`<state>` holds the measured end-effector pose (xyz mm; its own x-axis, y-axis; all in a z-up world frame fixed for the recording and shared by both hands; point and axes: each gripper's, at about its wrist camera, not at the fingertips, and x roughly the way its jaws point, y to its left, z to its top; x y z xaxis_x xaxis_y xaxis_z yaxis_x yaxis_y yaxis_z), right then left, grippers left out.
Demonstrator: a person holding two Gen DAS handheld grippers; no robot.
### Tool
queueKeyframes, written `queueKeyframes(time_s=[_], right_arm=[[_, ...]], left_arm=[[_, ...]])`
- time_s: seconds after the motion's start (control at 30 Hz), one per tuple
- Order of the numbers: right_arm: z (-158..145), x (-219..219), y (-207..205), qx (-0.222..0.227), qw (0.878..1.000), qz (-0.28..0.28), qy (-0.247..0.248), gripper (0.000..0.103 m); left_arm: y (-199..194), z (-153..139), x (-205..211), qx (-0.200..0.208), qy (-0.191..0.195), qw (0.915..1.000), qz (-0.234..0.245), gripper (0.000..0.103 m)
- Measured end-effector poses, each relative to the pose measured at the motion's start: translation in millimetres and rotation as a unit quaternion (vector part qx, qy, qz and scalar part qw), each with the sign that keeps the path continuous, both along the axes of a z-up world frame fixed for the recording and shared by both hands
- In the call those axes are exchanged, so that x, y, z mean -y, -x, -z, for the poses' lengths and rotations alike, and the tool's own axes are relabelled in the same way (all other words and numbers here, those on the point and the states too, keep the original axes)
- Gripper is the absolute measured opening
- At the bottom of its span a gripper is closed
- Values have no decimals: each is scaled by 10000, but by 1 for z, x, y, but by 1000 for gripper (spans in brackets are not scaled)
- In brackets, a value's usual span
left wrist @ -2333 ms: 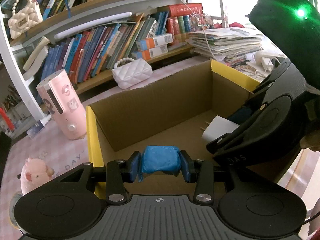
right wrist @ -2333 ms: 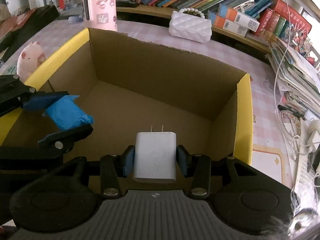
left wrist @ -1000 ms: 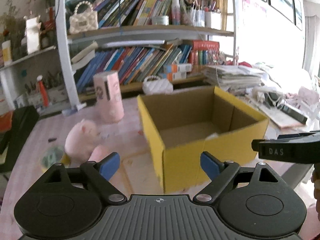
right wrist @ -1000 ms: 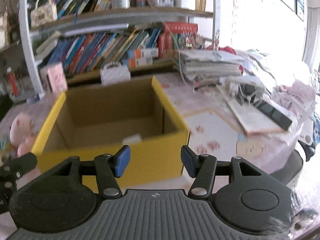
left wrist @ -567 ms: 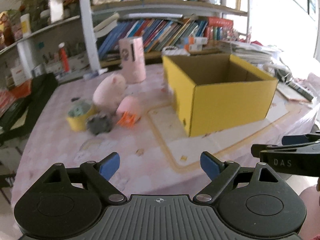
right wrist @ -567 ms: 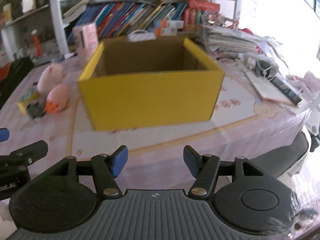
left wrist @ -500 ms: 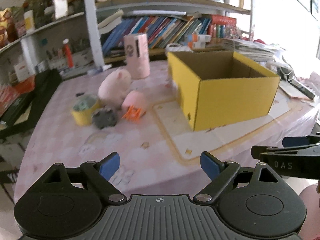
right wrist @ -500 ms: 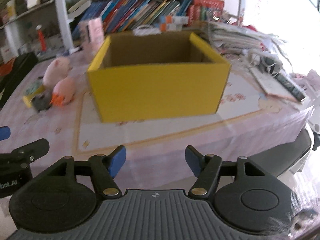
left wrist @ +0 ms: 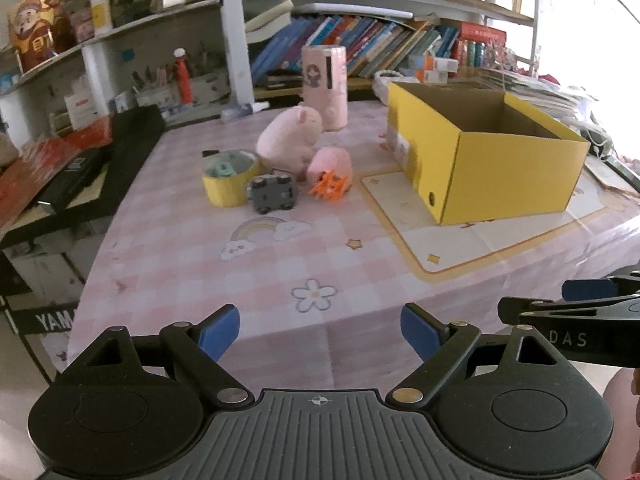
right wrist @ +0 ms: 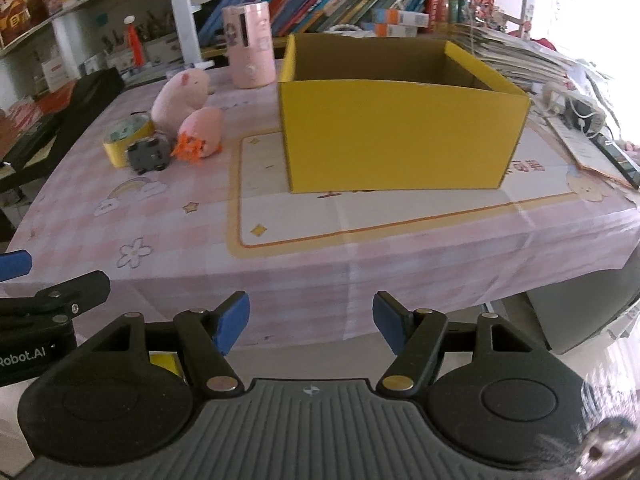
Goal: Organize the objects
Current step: 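Withdraw both open tools from the box back toward the toys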
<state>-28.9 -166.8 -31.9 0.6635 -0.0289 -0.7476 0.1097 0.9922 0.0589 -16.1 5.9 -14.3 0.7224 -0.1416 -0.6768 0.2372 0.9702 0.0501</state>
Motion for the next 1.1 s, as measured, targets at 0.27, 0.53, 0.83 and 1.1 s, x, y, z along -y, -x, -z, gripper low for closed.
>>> queueKeyframes(time_s=[0.27, 0.53, 0.83, 1.1], right_arm=[[-5, -22, -4, 45, 9998, -215, -9, 69], [-13, -42, -12, 185, 9990, -395, 45, 69], [-14, -57, -24, 192, 9979, -606, 127, 69], [-7, -63, -50, 131, 9974, -704, 53, 69]], left_arm=[[0, -7, -24, 152, 113, 9996, -230, 90], [-3, -14, -44, 329, 238, 9984, -384, 90], [-10, -11, -53, 356, 264, 9981, -420, 90], [-30, -7, -61, 302, 227, 9977, -567, 90]])
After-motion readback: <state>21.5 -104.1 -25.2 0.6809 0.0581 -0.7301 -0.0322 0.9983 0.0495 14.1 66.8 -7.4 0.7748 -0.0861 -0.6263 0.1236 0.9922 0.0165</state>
